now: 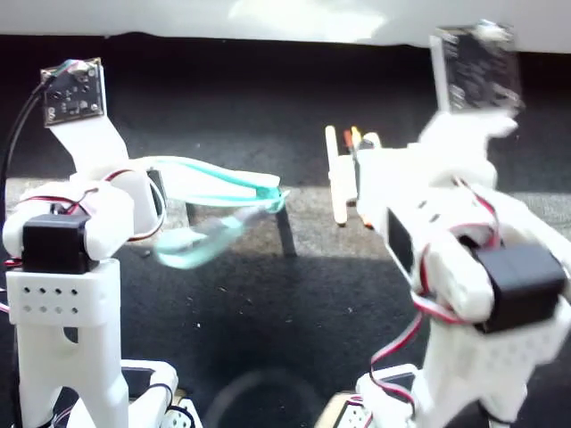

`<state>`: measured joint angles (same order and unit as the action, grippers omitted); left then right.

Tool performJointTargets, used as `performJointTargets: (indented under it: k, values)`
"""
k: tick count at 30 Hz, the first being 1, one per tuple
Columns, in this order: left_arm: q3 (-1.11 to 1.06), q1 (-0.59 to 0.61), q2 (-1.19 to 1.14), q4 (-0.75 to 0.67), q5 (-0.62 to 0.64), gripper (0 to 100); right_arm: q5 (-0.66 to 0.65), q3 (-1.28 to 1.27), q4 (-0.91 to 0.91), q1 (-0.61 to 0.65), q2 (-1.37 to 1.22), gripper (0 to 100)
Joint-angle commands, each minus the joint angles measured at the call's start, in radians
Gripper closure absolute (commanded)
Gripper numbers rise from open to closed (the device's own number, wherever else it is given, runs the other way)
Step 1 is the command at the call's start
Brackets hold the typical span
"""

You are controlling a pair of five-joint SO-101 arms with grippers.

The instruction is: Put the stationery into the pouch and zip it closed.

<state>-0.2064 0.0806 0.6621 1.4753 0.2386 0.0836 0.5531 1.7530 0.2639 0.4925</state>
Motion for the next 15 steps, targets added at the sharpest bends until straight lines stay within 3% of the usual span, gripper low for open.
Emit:
performJointTargets:
  k: [1, 7, 11, 15]
  values:
    - [-0.004, 0.019, 0.005, -0.037, -0.034, 99, 0.012, -0.074, 0.001, -0.070, -0.018, 73.5]
    - [-0.025, 0.033, 0.005, -0.040, -0.104, 99, -0.097, -0.355, -0.150, -0.114, -0.308, 77.9]
    - [-0.081, 0.031, 0.005, -0.041, -0.103, 99, -0.112, -0.349, -0.363, -0.113, -0.553, 92.2]
    - [-0.094, 0.033, 0.005, -0.041, -0.101, 99, -0.110, -0.194, -0.435, -0.082, -0.802, 89.7]
